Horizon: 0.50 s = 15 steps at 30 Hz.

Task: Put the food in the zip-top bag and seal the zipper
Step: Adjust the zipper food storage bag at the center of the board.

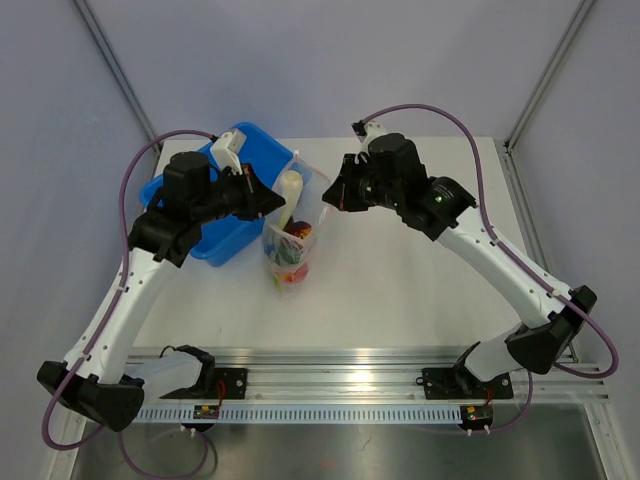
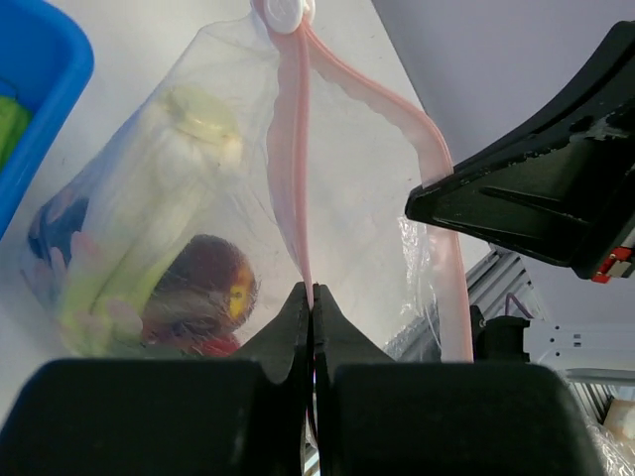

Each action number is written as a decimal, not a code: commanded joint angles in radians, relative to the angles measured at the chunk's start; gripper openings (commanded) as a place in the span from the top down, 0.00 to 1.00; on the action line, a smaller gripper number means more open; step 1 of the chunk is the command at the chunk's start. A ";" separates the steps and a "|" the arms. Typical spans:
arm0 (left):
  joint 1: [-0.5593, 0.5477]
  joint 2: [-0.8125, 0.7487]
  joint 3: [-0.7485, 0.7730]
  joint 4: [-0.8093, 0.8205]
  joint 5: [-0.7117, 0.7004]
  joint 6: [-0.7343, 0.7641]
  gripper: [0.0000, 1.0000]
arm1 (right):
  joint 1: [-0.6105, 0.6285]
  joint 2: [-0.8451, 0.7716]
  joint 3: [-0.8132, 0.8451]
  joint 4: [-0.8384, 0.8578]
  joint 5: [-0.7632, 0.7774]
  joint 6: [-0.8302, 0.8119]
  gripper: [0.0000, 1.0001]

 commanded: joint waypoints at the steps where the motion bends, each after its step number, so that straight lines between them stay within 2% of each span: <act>1: 0.002 -0.023 0.018 0.115 0.085 -0.025 1.00 | 0.007 -0.076 0.019 -0.012 0.119 -0.053 1.00; 7: 0.002 0.002 -0.057 0.149 0.122 -0.048 1.00 | 0.001 -0.092 -0.105 -0.026 0.142 -0.033 1.00; 15: 0.002 0.025 -0.045 0.161 0.149 -0.049 1.00 | 0.002 -0.087 -0.109 -0.032 0.163 -0.019 1.00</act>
